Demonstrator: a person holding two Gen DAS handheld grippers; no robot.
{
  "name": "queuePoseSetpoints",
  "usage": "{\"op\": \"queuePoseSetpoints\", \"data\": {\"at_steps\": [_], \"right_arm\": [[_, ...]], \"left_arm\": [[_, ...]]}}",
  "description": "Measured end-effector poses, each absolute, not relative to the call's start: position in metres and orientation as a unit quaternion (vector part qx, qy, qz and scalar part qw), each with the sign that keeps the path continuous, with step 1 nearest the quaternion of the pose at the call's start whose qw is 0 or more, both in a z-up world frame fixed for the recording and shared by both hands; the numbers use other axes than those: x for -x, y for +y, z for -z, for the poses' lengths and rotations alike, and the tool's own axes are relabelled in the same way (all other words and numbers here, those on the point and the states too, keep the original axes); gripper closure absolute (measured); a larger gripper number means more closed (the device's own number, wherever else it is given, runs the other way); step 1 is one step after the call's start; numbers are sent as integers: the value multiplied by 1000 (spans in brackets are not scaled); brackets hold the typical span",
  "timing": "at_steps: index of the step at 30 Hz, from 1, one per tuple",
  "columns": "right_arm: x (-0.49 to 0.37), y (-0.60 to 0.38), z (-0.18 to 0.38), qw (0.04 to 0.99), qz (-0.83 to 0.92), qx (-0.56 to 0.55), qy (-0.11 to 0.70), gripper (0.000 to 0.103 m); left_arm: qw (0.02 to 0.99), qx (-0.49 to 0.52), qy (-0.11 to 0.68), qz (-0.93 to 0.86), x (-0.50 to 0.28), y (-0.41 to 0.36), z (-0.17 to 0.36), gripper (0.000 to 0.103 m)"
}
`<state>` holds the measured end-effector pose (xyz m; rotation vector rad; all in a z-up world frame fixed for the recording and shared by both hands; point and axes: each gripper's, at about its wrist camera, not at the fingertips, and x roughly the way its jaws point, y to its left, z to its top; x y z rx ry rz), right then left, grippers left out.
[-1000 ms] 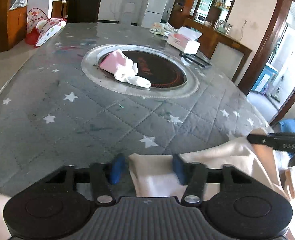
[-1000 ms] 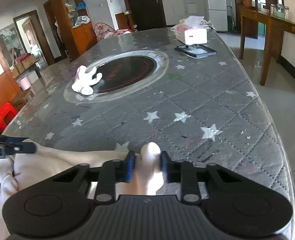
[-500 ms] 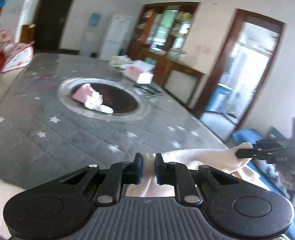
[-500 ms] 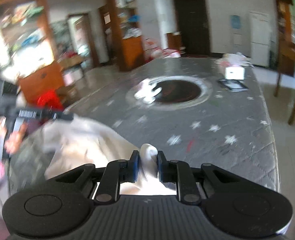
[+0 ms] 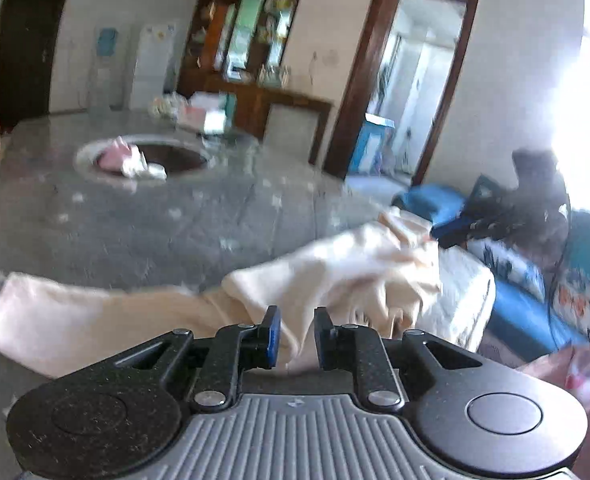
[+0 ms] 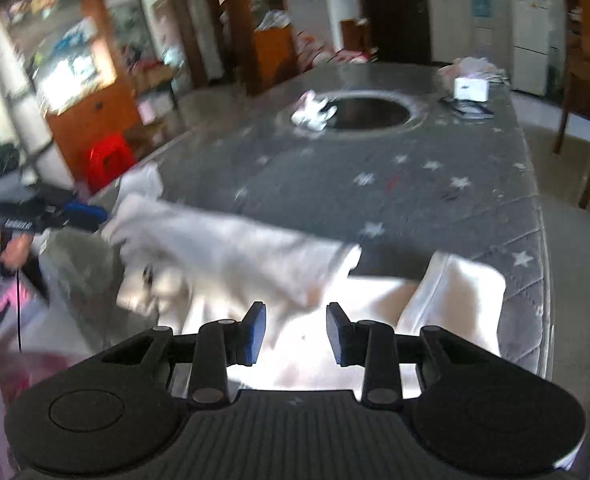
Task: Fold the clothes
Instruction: 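Lift and shake the cloth with both grippers, then lay it flat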
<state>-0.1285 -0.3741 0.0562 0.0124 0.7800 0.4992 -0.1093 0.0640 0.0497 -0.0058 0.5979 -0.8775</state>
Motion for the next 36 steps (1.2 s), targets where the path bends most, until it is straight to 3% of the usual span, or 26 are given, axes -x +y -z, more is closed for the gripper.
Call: {"op": "queuePoseSetpoints", "data": {"at_steps": [4,6,10,13,14,16,20,29,36], "right_arm": [[114,-369,-46,891,-241,-17,385,68],[114,-365,-41,887,-244,-12,392,63],[116,-363,-34,882,-245,-10,402,62],[115,-360,-29,878,-244,-8,411,62],[113,-359,-27,877,-246,-7,413,65],[110,-356,-24,874,-249,-5,418,66],[108,-352,-26,871,-254,7,420,88],[94,-343,-57,892,-231,70,382,94],[24,-333,-91,917,-193,115,330,94]], "left_arm": [[878,24,292,378,91,58,-53,62],[882,21,298,365,83,52,-50,53],[877,12,315,363,76,44,-41,54],[878,1,315,361,77,40,-36,59],[879,-2,314,359,77,40,-35,70],[880,-7,311,359,76,40,-36,76],[882,-22,300,362,77,38,-41,87],[897,-36,280,341,59,31,-56,93],[917,-57,255,301,-1,20,-82,93]]}}
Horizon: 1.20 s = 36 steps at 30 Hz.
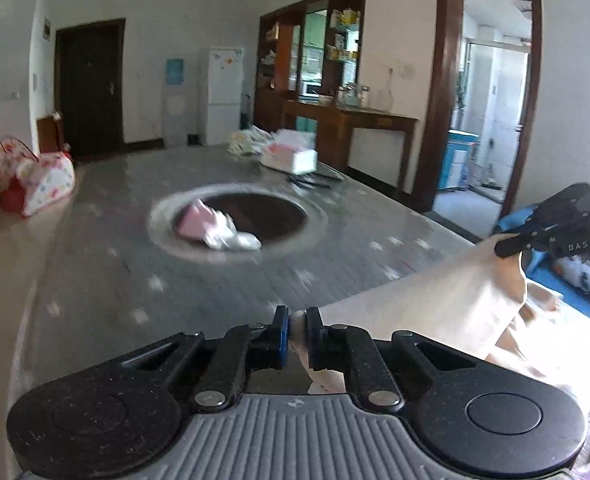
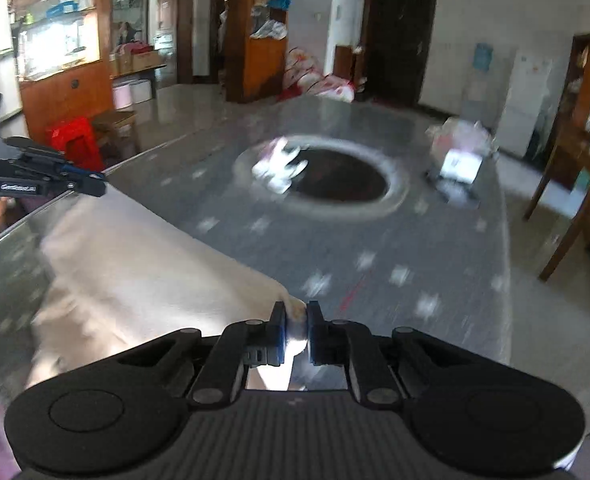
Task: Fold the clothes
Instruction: 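Lift and shake the cloth with both grippers, then lay it flat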
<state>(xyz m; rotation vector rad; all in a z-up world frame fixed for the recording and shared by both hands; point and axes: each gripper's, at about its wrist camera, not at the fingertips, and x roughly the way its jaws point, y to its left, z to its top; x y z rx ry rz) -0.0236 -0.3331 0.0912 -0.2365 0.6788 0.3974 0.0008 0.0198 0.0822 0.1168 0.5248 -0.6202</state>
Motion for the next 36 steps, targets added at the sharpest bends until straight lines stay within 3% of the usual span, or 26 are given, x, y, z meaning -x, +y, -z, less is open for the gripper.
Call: {"op": "queuePoseSetpoints", "data": {"at_steps": [6,15,25,36], "right_arm": [[-58,-317,-89,926,-147,129,322,94],[-140,-308,-29,920,-84,96,371,89],[-115,-305,-26,907,-144,73,389,85],[-89,-296,-18,902,-156,73,397,76]], "left_arm": [[931,-50,267,244,-83,5,-82,93],[923,-40,339,176,-151,-6,-30,89],[904,28,346,251,-91,6,-47,87],[891,-23,362,272,-3,8,-25,84]]}}
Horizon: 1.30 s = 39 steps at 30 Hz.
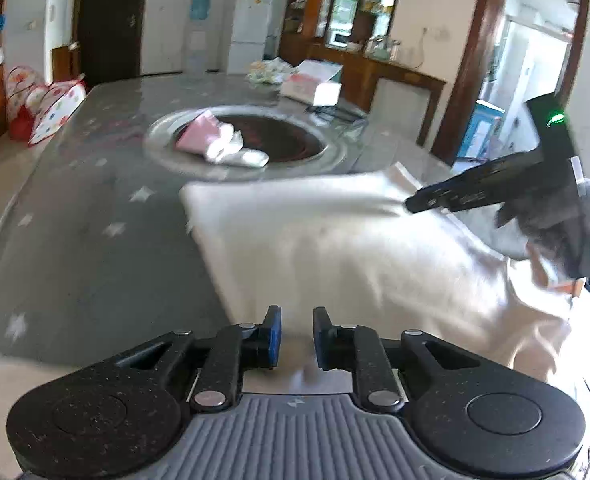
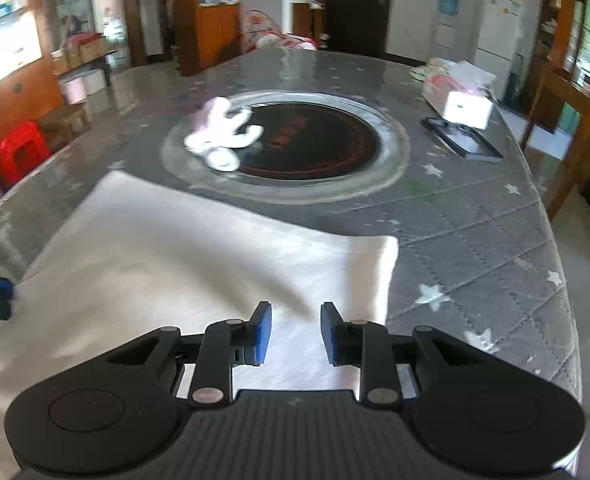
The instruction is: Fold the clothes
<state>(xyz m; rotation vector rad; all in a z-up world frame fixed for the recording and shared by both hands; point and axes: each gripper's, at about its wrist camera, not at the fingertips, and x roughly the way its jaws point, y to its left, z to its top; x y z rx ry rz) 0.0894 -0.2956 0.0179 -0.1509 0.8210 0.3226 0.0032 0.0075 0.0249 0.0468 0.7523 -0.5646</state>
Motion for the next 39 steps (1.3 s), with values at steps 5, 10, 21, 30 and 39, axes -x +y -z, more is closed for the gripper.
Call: {"op": "queuePoseSetpoints", "data": {"at_steps": [5,10,21,30,39], "right_arm": [[-50,-264,-24,893,-215,91,384,72],[-11,-227,-20,878,-269,122,376,70],[39,-184,-14,864,-323,153,355,64],[58,-188,-26,867,-330,135,347,60],[93,-153,-25,836,-398,197,321,62]], "left_arm": [[904,-35,354,235,4,19,-21,77],[915,-65,346,194,9,32,-15,76],[947,56,302,94,47,117,-43,58],[936,92,339,28,59,167,-22,51],[945,77,319,13,53,161,-23,51]]}}
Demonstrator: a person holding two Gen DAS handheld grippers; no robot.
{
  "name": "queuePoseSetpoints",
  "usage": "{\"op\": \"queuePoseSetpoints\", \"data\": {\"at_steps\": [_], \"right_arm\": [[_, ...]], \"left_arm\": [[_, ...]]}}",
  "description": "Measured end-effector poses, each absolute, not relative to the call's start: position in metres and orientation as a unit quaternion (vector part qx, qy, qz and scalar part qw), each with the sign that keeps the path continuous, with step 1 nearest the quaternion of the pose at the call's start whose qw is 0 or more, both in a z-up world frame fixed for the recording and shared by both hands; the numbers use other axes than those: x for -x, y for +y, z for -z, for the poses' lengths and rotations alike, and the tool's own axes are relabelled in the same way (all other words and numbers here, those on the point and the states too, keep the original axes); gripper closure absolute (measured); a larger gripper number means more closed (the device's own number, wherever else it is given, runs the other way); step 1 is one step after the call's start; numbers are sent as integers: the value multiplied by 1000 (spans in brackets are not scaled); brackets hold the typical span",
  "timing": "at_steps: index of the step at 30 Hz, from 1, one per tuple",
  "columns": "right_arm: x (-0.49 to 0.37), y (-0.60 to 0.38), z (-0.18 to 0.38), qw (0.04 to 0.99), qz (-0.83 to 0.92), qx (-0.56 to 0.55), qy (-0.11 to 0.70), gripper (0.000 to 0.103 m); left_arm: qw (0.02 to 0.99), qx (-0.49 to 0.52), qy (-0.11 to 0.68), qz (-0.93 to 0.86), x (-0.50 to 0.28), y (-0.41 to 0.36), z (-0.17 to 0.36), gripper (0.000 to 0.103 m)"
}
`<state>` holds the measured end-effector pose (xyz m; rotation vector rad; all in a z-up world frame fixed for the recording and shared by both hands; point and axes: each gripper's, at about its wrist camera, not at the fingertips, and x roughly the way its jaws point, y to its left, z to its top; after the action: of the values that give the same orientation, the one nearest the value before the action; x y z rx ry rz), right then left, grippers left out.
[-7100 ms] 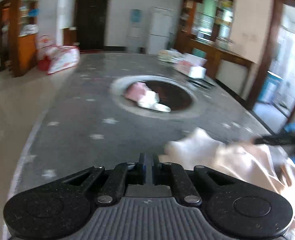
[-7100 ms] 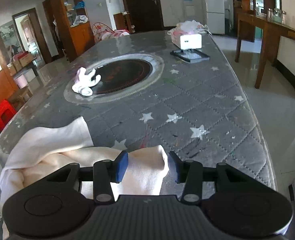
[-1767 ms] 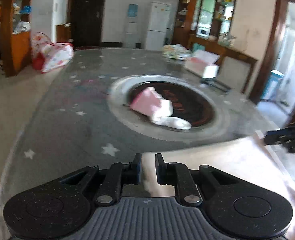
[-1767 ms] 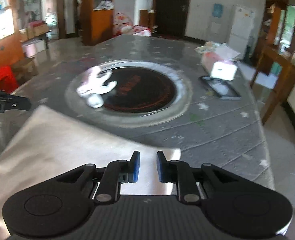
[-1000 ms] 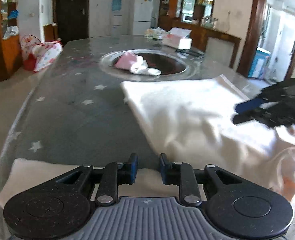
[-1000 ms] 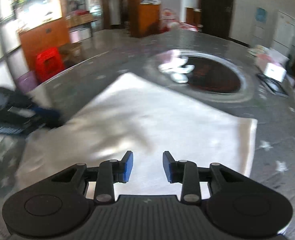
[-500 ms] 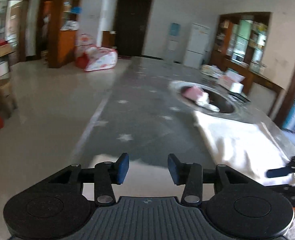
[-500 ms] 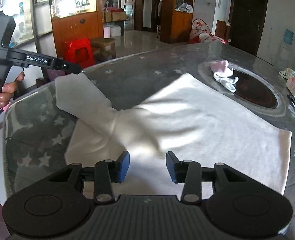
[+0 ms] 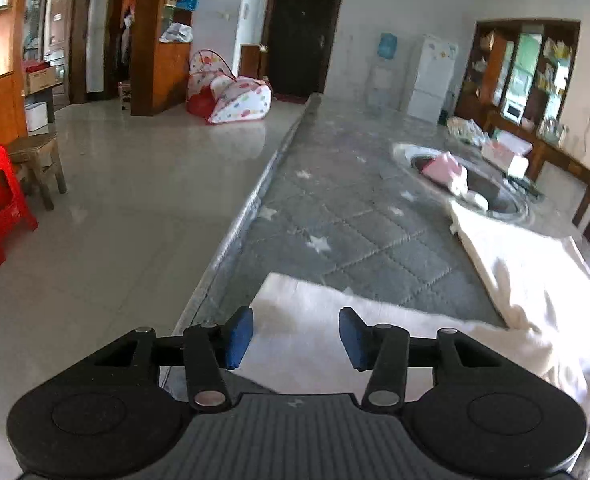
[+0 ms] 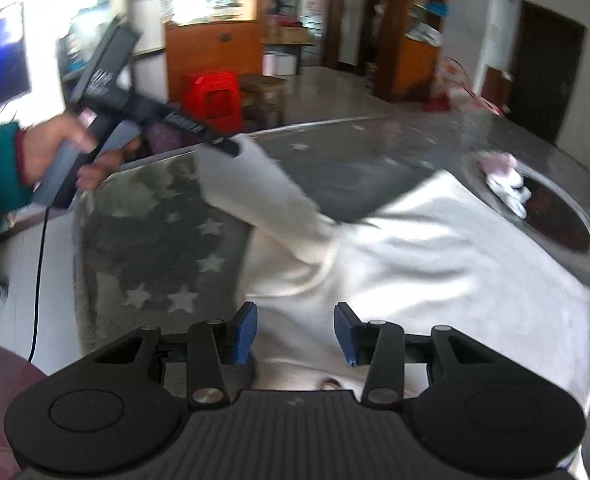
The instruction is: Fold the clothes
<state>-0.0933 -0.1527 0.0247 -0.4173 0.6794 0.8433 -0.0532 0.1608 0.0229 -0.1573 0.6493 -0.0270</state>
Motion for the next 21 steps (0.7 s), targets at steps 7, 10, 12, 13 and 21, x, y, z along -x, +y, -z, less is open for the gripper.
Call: {"op": "queuePoseSetpoints", "data": {"at_steps": [7,10,12,13,21], "right_arm": [[98,-114,-10,824,-419,228,305,63],[95,-107,-7,828,-415,225,303,71],[92,-105,-8,830,-410,216,310,80],[90,-106,-8,832,-407,213,312,82],[89,-122,-22,823,-434,163,328,100]], "left_arm": [[940,101,325,-27,60,178,-19,39],[938,95,333,-16,59,177,-14,42],[941,74,330,-9,57,172,-14,61],[942,64,328,-6,56,169,-14,65],[954,49,295,-24,54,172,-35,95]]}}
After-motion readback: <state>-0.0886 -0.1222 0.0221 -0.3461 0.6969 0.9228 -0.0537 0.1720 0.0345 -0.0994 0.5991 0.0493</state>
